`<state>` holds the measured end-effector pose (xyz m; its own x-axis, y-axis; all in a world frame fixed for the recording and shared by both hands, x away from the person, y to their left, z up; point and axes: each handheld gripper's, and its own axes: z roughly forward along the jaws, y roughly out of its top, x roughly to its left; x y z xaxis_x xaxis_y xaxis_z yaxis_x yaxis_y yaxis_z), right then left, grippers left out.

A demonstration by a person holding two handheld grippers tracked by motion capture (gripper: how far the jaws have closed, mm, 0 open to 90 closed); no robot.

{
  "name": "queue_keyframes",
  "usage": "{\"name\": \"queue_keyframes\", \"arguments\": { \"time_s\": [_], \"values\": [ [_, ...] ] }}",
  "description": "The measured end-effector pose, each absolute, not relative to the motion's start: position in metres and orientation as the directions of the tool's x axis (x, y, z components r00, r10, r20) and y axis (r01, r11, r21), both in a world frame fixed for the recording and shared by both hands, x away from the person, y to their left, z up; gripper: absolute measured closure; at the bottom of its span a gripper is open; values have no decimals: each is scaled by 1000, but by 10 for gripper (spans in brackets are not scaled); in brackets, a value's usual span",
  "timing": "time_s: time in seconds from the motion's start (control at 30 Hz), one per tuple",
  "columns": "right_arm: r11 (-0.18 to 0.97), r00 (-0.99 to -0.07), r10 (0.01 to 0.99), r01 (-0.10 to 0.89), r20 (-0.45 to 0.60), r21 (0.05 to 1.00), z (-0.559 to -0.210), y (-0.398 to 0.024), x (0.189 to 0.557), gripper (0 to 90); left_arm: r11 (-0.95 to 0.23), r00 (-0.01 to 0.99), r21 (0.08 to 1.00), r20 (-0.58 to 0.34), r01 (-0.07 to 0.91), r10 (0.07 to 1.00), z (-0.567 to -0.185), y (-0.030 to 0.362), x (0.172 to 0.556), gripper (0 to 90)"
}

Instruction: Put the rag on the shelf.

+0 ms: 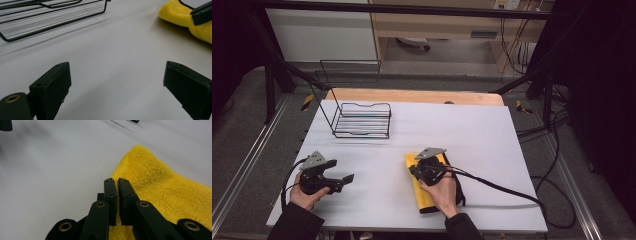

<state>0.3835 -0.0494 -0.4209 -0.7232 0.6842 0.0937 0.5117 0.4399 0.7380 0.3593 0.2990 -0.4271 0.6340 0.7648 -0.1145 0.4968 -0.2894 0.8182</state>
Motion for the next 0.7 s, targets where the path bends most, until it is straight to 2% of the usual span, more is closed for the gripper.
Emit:
{"name": "queue_keyframes", "arguments": {
  "time_s": [0.27,0.37,0.43,0.47,0.5,0.6,0.63,0.7],
  "values": [
    [463,-760,642,489,101,739,-428,-5,389,860,-286,632,817,-120,501,766,-427,299,360,76],
    [477,-768,634,481,91,736,-433,1,391,833,-290,633,813,-121,505,765,-428,298,359,76],
    [453,-781,609,485,138,748,-440,1,394,723,-293,633,811,-120,507,765,-427,296,358,73],
    [453,-781,609,485,138,748,-440,1,394,723,-292,632,809,-122,509,765,-427,294,358,73],
    [426,-788,596,473,154,771,-435,-3,393,635,-291,633,808,-125,512,764,-427,292,357,64],
    [419,-792,598,437,120,796,-421,-17,393,544,-291,630,801,-134,524,765,-425,283,355,52],
    [419,-792,598,437,120,796,-421,-17,393,544,-296,634,799,-133,524,762,-424,280,354,52],
    [418,-783,616,418,87,807,-413,-33,393,467,-300,638,797,-135,525,758,-422,270,352,42]
  ]
}}
